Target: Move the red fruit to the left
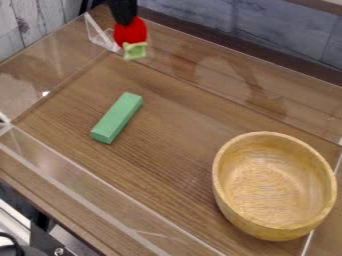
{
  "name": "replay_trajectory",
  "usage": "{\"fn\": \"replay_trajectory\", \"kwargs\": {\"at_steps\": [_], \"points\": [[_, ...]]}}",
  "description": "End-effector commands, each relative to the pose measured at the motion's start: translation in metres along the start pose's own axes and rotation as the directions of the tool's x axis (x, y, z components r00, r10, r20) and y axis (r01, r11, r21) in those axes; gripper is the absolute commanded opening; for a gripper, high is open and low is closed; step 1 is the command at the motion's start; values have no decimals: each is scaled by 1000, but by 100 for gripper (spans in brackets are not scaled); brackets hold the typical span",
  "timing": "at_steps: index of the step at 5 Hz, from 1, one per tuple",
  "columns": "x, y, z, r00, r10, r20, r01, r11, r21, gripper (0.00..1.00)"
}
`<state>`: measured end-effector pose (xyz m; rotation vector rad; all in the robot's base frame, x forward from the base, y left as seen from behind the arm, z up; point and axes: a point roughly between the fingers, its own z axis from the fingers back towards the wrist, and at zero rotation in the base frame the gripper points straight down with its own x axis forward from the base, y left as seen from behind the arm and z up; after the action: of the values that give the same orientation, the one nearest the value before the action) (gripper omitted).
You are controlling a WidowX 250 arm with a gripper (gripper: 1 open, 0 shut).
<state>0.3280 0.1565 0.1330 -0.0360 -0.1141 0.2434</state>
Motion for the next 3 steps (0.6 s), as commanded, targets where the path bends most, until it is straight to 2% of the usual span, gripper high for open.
{"fn": "replay_trajectory", "kwargs": {"at_steps": [1, 3], "points": [[5, 14, 20, 995, -76, 65, 74, 997, 33, 0], [5, 19, 3, 987, -158, 27, 157, 987, 39, 0]]}}
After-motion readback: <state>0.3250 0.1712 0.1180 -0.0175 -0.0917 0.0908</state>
